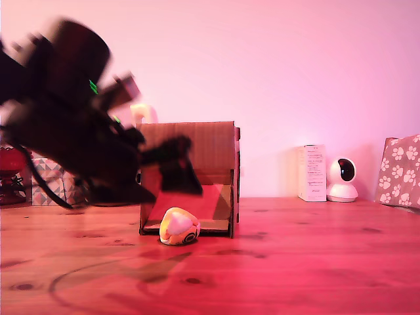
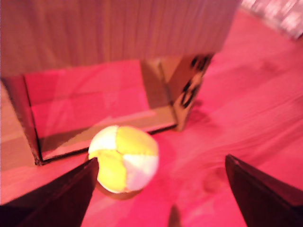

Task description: Drop the footbag into the cardboard dice tower

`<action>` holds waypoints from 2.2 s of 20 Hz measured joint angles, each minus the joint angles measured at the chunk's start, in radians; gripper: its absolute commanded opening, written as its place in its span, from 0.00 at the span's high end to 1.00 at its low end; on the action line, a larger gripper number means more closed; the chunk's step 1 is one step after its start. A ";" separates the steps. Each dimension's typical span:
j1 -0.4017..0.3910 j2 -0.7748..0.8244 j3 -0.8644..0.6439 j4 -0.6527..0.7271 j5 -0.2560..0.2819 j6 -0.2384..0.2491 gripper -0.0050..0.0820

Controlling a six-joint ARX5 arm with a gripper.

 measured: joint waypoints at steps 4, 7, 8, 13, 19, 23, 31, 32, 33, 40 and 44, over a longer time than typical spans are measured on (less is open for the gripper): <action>0.000 0.089 0.052 0.000 -0.036 0.006 0.04; 0.006 0.143 0.078 0.000 -0.050 0.006 0.04; 0.011 0.157 0.086 0.000 -0.050 0.006 0.05; 0.051 0.163 0.089 0.000 -0.050 0.006 0.44; 0.094 0.163 0.089 -0.007 0.021 0.006 0.54; 0.087 0.163 0.089 -0.021 0.051 0.006 0.82; 0.089 0.143 0.091 -0.068 0.161 0.006 0.96; 0.087 0.121 0.091 -0.107 0.169 0.006 0.96; 0.087 0.095 0.091 -0.148 0.174 0.006 0.96; 0.087 -0.169 0.091 -0.420 0.185 0.016 0.96; 0.088 -0.280 0.091 -0.548 0.195 0.024 0.96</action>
